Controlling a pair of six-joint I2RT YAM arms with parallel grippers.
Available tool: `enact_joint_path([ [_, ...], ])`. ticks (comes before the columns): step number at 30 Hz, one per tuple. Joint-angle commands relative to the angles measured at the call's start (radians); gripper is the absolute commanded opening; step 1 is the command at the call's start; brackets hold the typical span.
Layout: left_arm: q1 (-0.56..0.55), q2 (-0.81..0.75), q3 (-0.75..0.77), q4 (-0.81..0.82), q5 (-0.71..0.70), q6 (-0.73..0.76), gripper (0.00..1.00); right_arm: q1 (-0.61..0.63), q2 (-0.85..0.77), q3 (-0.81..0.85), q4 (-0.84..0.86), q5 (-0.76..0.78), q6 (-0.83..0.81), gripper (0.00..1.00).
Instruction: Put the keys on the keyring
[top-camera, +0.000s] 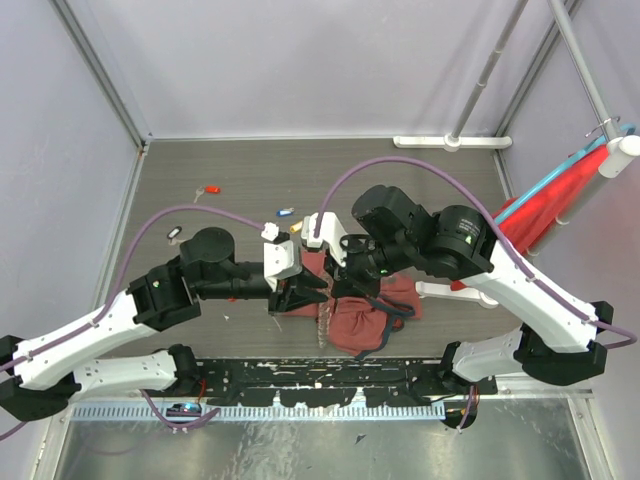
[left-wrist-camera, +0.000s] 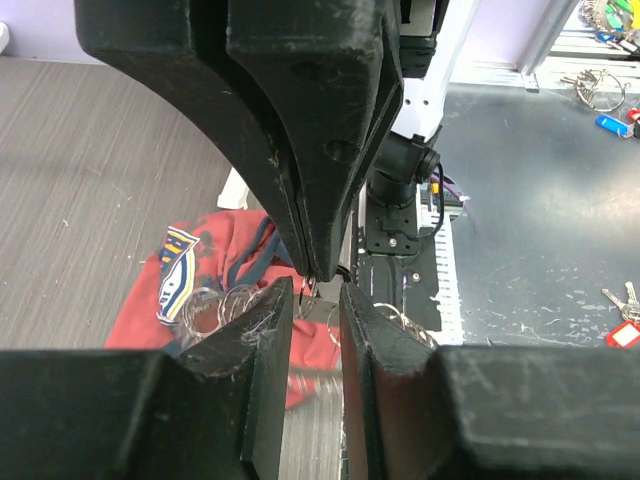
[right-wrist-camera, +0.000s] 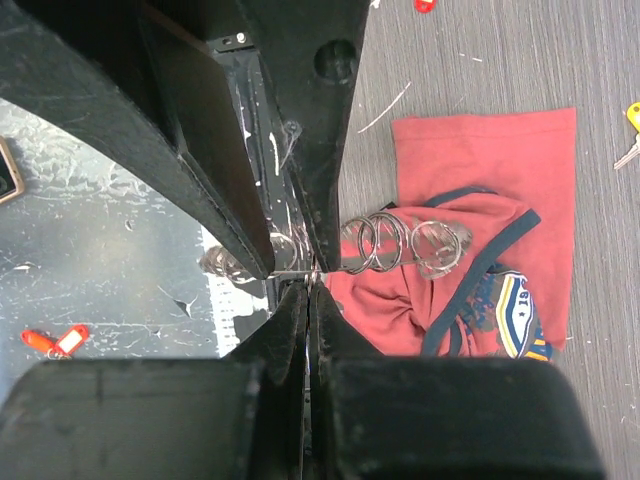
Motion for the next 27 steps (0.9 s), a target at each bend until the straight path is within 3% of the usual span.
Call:
enact_joint_path([
  [1, 0.001, 0.007, 0.045, -0.019, 0.026, 0.013, 0.32, 0.007, -0.032, 0.027, 0.076, -0.025, -0.013, 0.01],
  [18, 0.001, 0.023, 0.052, -0.038, 0.023, 0.019, 0.16, 0.008, -0.04, 0.018, 0.082, -0.021, -0.013, 0.01],
  [27, 0.0, 0.03, 0.057, -0.047, 0.017, 0.022, 0.0, 0.008, -0.049, 0.015, 0.083, -0.018, -0.01, 0.01],
])
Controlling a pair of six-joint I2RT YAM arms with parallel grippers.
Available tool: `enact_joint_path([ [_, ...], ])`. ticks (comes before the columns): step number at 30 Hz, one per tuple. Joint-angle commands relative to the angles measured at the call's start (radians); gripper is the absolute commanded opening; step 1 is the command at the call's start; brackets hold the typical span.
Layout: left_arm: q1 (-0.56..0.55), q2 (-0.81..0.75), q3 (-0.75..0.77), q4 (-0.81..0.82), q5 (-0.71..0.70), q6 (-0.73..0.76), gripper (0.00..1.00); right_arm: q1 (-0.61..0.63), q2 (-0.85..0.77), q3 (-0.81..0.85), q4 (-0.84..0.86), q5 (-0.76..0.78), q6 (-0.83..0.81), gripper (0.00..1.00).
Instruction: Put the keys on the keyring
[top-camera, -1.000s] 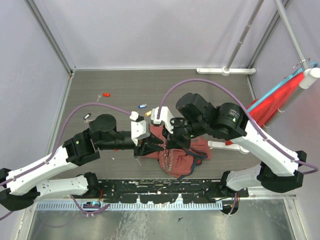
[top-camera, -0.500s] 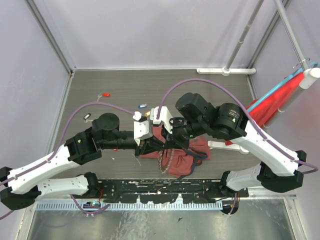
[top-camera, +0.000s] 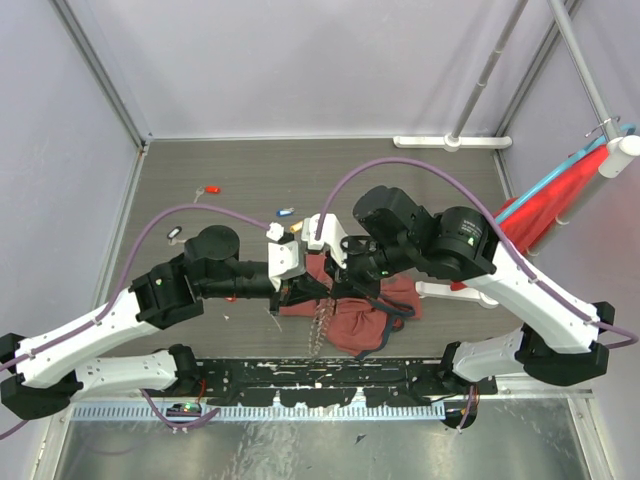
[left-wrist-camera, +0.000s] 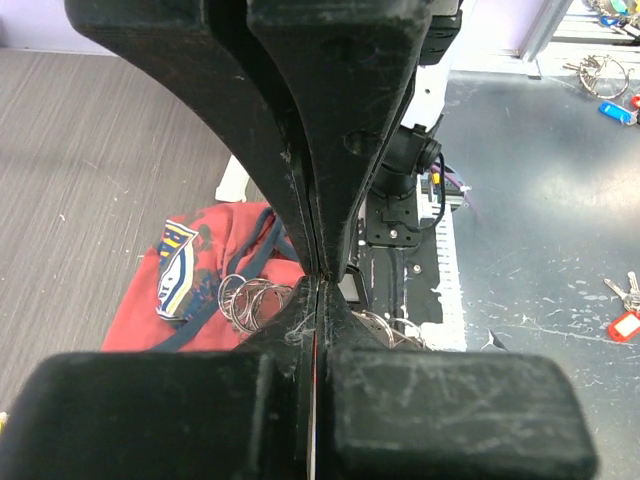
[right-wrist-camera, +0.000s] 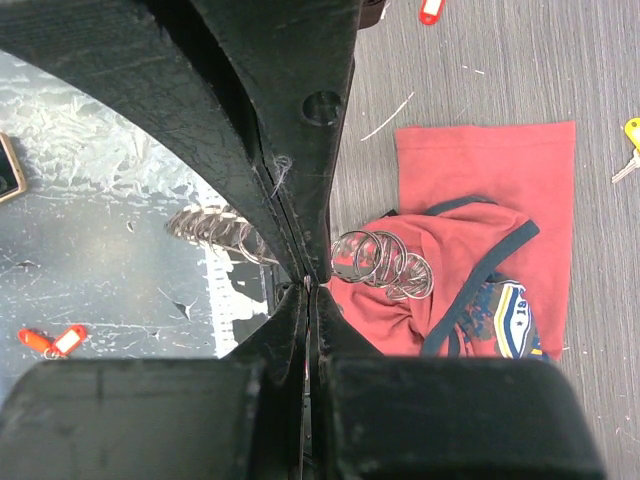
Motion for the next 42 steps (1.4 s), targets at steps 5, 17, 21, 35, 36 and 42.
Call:
enact_joint_path([
  [5, -0.001, 0.006, 0.039, -0.017, 0.0, 0.003, 0.0, 0.004, -0.048, 0.012, 0.075, -0.002, -0.002, 0.01],
  [17, -0.001, -0.062, -0.005, 0.064, -0.097, -0.041, 0.0, 0.004, -0.189, -0.076, 0.304, 0.117, 0.086, 0.33],
  [21, 0.0, -0.083, -0.012, 0.073, -0.132, -0.061, 0.0, 0.004, -0.293, -0.169, 0.444, 0.191, 0.164, 0.39],
  [35, 0.0, -0.111, -0.04, 0.121, -0.193, -0.096, 0.0, 0.004, -0.414, -0.454, 0.77, 0.362, 0.649, 0.4],
  [36, 0.0, -0.111, -0.04, 0.12, -0.197, -0.096, 0.0, 0.004, -0.42, -0.468, 0.777, 0.388, 0.706, 0.4],
  [42, -0.001, -0.106, -0.036, 0.12, -0.213, -0.09, 0.0, 0.004, -0.447, -0.524, 0.793, 0.398, 0.882, 0.36],
])
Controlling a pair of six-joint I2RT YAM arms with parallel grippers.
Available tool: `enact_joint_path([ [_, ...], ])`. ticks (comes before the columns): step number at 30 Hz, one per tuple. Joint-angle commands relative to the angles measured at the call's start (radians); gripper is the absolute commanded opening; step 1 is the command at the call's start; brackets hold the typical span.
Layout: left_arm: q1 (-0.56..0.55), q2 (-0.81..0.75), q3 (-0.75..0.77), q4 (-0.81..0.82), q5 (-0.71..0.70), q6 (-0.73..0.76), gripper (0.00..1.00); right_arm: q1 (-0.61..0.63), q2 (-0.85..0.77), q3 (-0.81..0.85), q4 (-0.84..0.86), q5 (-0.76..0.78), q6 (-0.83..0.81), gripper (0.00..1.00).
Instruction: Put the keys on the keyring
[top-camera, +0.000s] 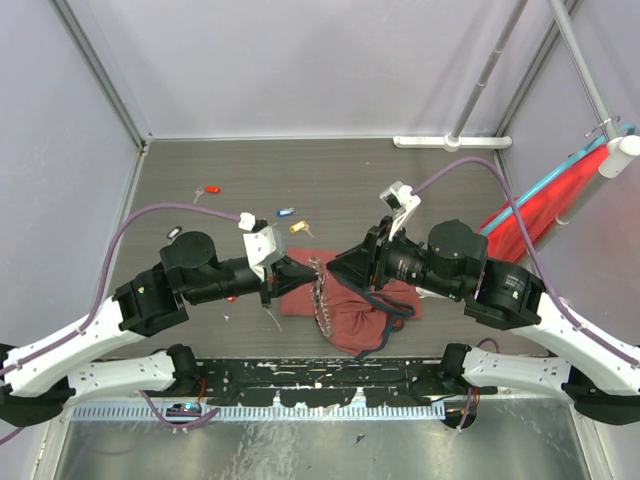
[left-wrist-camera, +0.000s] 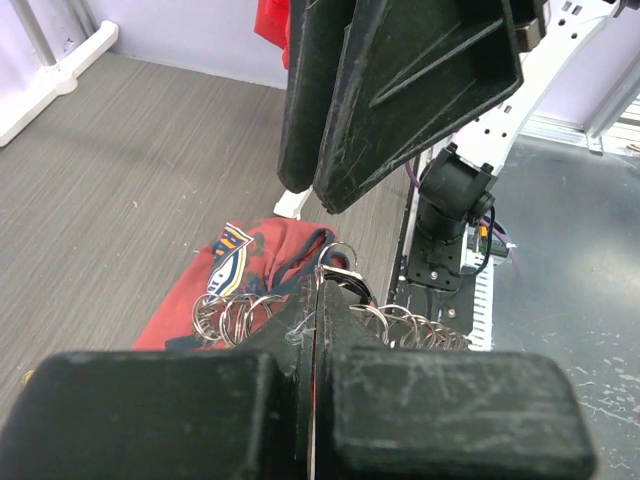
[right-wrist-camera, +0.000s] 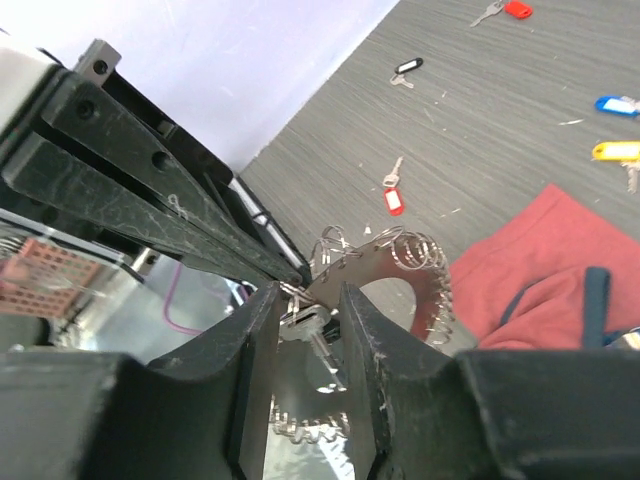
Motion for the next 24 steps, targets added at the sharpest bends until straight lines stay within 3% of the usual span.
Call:
enact_joint_path([
  [1, -0.001, -0.012, 0.0, 0.064, -0.021, -0.002, 0.0, 0.004, -0.033, -0.012, 0.104, 0.031, 0.18, 0.35],
  [17, -0.001, -0.015, 0.008, 0.061, -0.033, 0.002, 0.0, 0.004, 0.016, -0.003, 0.043, -0.022, 0.171, 0.35],
  [24, -0.001, -0.013, 0.01, 0.061, -0.033, 0.001, 0.0, 0.004, 0.023, -0.007, 0.026, -0.037, 0.168, 0.3],
])
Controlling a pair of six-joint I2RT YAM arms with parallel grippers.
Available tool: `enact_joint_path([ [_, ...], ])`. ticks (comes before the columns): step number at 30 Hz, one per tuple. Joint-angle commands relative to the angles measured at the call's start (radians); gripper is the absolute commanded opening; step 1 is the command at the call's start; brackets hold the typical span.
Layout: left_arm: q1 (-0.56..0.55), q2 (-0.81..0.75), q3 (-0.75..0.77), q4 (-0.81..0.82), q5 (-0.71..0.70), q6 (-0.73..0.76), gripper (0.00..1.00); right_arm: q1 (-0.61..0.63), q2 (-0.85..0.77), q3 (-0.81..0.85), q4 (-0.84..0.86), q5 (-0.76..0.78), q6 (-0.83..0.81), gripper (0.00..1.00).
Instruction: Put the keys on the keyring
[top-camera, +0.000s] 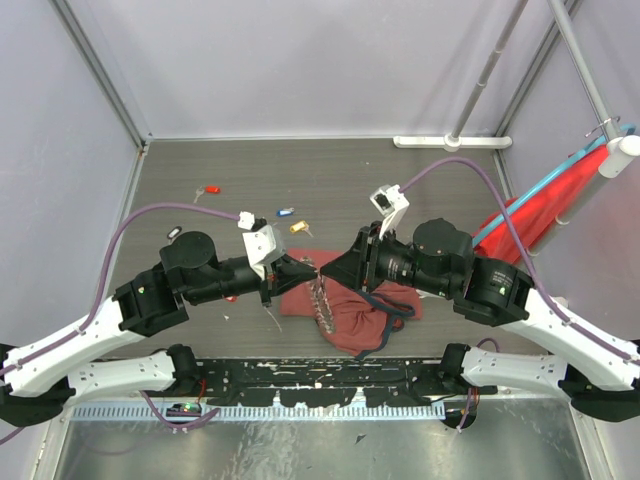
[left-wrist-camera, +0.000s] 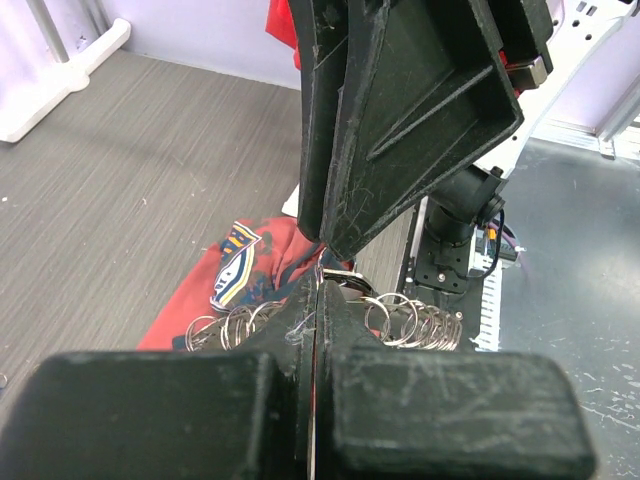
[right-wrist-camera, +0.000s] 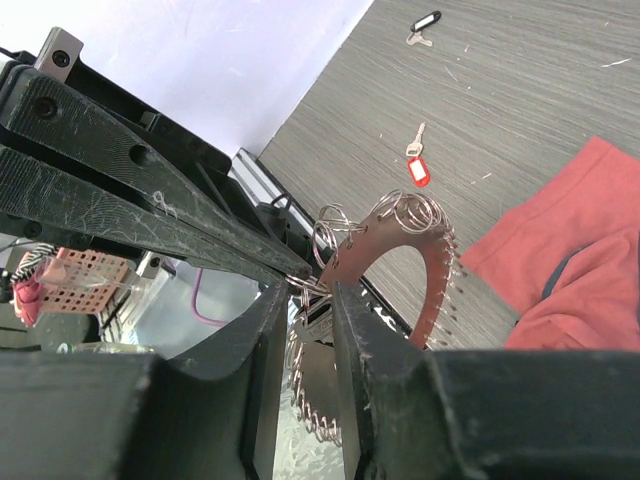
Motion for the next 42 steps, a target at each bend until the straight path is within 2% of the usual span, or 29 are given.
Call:
enact_joint_path([
  [1, -0.001, -0.014, 0.008, 0.062, -0.007, 0.001, 0.0, 0.004, -0.005, 0.01, 0.026, -0.017, 0.007, 0.29],
  [9, -0.001, -0.012, 0.007, 0.065, -0.006, 0.002, 0.0, 0.004, -0.002, 0.007, 0.025, -0.022, 0.005, 0.19],
  [20, 0.0, -0.017, 0.002, 0.064, -0.009, 0.001, 0.0, 0.004, 0.001, 0.0, 0.031, -0.034, 0.002, 0.13],
  [29, 0.0, -0.016, -0.002, 0.067, -0.012, 0.001, 0.0, 0.004, -0.001, -0.003, 0.033, -0.03, 0.0, 0.01],
  [42, -0.001, -0.014, -0.011, 0.075, -0.02, 0.007, 0.0, 0.004, -0.012, 0.005, -0.004, 0.019, -0.011, 0.01],
])
